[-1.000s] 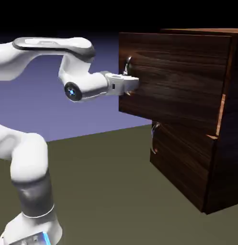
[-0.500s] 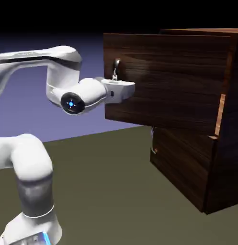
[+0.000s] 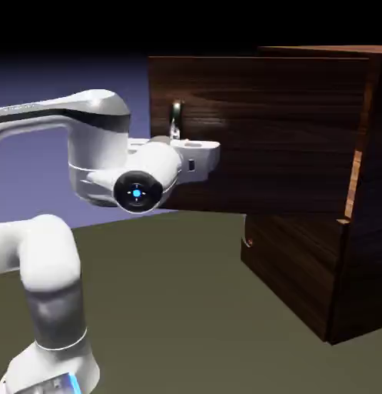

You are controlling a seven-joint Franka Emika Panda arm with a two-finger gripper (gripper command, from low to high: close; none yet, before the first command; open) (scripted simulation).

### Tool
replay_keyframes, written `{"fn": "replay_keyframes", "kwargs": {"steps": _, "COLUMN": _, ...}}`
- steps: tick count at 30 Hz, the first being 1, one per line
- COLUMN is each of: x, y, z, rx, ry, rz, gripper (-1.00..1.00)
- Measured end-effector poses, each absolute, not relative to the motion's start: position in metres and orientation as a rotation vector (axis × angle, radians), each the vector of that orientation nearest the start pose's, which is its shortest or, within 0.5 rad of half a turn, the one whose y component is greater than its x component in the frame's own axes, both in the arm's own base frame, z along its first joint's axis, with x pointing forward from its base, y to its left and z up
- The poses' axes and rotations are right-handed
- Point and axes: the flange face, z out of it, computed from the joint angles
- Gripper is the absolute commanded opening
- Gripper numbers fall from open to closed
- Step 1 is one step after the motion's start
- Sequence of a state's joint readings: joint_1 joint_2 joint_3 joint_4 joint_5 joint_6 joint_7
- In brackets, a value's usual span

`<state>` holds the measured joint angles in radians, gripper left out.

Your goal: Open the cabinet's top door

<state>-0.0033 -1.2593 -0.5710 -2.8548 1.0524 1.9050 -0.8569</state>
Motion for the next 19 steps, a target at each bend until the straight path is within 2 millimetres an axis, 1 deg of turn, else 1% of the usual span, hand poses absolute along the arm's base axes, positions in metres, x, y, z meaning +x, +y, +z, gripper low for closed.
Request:
{"fn": "replay_keyframes", "kwargs": {"steps": 4, "x": 0.222, "y": -0.130, "z": 0.534, "rx": -1.618, "ry": -0.315, "rz": -0.921, "gripper": -1.00}}
{"fn": "replay_keyframes", "kwargs": {"steps": 9, "x": 0.224, "y": -0.182, "z": 0.534, "rx": -1.579, "ry": -0.414, "rz": -0.824, "gripper": -1.00}}
{"fn": "replay_keyframes", "kwargs": {"steps": 13, "x": 0.229, "y": -0.222, "z": 0.534, "rx": -1.546, "ry": -0.489, "rz": -0.747, "gripper": -1.00}}
{"fn": "replay_keyframes", "kwargs": {"steps": 18, "x": 0.241, "y": -0.266, "z": 0.534, "rx": -1.504, "ry": -0.572, "rz": -0.659, "gripper": -1.00}}
{"fn": "replay_keyframes", "kwargs": {"steps": 19, "x": 0.243, "y": -0.272, "z": 0.534, "rx": -1.499, "ry": -0.583, "rz": -0.648, "gripper": 1.00}}
